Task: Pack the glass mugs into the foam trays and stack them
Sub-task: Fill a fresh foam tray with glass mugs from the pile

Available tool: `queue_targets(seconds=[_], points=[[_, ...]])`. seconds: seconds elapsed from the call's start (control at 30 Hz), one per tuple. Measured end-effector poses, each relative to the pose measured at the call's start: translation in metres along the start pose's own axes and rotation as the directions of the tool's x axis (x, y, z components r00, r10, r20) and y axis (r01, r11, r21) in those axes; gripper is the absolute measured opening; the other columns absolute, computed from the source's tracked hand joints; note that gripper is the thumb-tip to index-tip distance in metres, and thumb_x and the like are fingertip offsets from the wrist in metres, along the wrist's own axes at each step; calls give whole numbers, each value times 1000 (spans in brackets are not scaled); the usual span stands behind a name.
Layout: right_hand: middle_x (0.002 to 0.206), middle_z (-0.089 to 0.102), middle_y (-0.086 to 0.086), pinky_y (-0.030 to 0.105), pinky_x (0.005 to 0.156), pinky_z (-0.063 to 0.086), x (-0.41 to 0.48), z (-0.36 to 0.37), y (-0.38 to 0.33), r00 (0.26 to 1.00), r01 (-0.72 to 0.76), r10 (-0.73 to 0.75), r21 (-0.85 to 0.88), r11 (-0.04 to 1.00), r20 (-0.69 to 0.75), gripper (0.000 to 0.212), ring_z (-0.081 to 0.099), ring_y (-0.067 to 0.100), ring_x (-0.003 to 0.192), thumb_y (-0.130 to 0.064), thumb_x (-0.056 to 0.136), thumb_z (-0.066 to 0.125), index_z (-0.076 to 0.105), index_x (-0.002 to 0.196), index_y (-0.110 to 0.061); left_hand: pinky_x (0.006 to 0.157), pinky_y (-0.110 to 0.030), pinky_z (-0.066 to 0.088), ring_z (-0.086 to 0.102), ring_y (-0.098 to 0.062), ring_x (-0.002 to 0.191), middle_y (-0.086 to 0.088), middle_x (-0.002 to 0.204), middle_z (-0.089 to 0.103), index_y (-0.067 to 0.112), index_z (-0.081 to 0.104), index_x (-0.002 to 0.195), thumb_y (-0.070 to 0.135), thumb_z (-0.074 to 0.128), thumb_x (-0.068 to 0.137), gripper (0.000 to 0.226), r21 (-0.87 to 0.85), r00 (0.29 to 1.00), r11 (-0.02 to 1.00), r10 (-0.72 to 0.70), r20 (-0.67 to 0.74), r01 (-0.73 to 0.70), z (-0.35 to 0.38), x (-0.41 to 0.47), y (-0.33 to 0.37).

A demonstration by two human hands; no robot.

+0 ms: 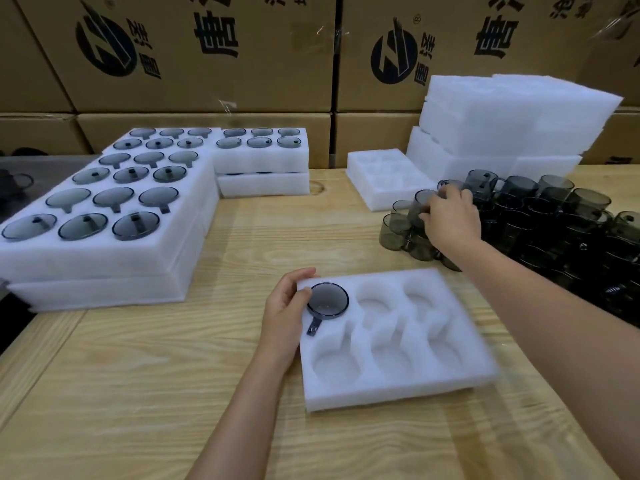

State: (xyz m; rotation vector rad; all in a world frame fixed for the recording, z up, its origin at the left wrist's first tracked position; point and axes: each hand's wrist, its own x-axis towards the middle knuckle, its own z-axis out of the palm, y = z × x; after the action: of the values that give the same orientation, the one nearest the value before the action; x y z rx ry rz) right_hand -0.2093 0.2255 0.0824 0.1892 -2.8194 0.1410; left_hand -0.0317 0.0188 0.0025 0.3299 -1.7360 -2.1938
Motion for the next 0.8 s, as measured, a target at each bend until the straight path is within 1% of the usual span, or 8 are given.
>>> queue_targets(seconds=[0.17,0.23,0.3,0.37,0.43,0.53,0.67,0.8], points=[[141,41,11,39,102,27,-28,-20,-17,986,48,17,378,925,-167,21,30,34,128,-22,92,56,64,102,-6,69,-31,46,60,-21,85,-7,98,64,17,67,100,1,50,89,26,-29,1000,999,-21,3,21,1,-1,1],[135,47,11,32,98,28,-50,-31,-29,976,95,36,570,816,-216,13,37,31,126,-20,90,58,61,85,-9,67,-27,49,62,-17,81,-4,94,66,16,67,100,9,59,82,21,-42,1000,999,-14,23,15,0,-2,3],[124,54,4,27,90,34,-71,-41,-44,982,117,31,735,667,-184,24,48,19,117,-20,88,60,49,67,-16,65,-23,50,64,-15,79,-2,91,67,14,66,102,9,63,81,22,-76,999,997,0,40,3,0,-2,3],[113,61,-1,28,85,42,-88,-50,-58,995,93,-13,849,519,-100,34,58,16,105,-20,87,62,43,59,-17,65,-22,51,64,-13,80,5,86,69,12,65,103,5,64,78,26,-86,998,996,26,50,-22,-1,-2,3],[98,67,3,32,81,47,-98,-53,-68,997,76,-64,889,451,-53,36,62,21,93,-18,86,64,42,57,-14,64,-22,50,63,-15,79,8,81,68,12,65,103,-3,61,81,27,-52,998,998,44,43,-42,0,-2,3],[90,68,10,36,75,49,-105,-55,-75,996,49,-84,896,441,-13,32,61,27,83,-26,85,66,50,60,-14,73,-29,50,63,-16,81,7,79,69,15,67,100,-10,55,84,32,-35,999,998,44,25,-43,0,-1,2],[66,57,-2,16,50,36,-104,-63,-72,990,54,-136,817,574,29,34,46,3,54,-39,85,65,58,70,-10,81,-38,49,64,-21,87,2,85,71,12,67,103,-1,61,80,27,-60,999,998,23,39,-20,-1,-1,3],[59,48,-1,26,52,33,-102,-71,-63,980,81,-189,731,678,66,42,42,9,52,-44,86,62,58,73,-4,90,-35,48,62,-18,100,-4,103,68,13,66,100,15,60,71,30,7,990,991,137,-9,-137,1,-7,12]])
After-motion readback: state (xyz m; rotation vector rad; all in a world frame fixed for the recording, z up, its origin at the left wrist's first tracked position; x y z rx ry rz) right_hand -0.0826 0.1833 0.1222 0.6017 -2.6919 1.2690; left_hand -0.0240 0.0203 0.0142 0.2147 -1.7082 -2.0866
